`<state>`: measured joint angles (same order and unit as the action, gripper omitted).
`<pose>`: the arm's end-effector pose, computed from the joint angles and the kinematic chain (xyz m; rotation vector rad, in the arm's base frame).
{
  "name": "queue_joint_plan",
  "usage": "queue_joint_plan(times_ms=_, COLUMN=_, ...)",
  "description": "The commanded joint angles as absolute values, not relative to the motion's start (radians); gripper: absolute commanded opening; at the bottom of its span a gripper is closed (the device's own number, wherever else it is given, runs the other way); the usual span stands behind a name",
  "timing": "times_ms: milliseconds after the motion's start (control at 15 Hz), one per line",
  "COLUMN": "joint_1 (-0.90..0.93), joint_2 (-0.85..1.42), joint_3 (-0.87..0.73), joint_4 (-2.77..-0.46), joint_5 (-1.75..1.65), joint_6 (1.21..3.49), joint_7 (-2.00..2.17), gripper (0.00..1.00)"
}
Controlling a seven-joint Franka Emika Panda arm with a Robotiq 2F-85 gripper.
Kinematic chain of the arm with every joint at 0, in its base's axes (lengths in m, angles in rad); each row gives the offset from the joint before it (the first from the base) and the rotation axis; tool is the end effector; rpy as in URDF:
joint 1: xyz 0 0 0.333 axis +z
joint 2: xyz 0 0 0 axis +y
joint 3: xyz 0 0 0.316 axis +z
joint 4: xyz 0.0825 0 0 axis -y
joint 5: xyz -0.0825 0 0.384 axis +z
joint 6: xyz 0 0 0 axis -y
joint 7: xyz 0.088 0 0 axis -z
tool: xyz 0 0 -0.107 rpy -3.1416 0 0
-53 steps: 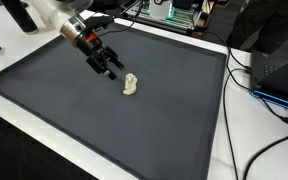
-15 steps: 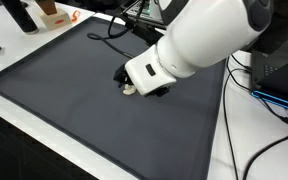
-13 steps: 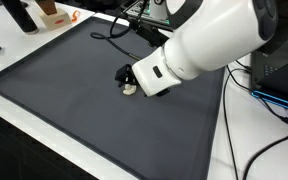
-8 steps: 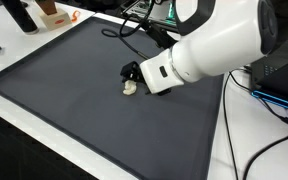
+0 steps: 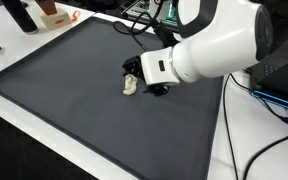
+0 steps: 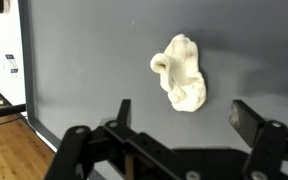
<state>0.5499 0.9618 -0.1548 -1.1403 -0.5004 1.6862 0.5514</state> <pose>0.6754 0.2660 0.2104 2.4123 0.0597 -0.0872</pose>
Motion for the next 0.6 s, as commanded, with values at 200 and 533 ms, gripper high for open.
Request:
queue_joint_plan(times_ms=200, joint_1=0.582, joint_2=0.946, joint_3=-0.159, joint_4=-1.181, joint_5=-0.495, joint_6=1.615, joint_7=0.63, gripper=1.0)
queue_joint_plan(times_ms=533, joint_1=0.59, joint_2=0.948, joint_3=-0.159, joint_4=-1.189, joint_5=-0.491, joint_6=1.572, joint_7=0.672, gripper=1.0)
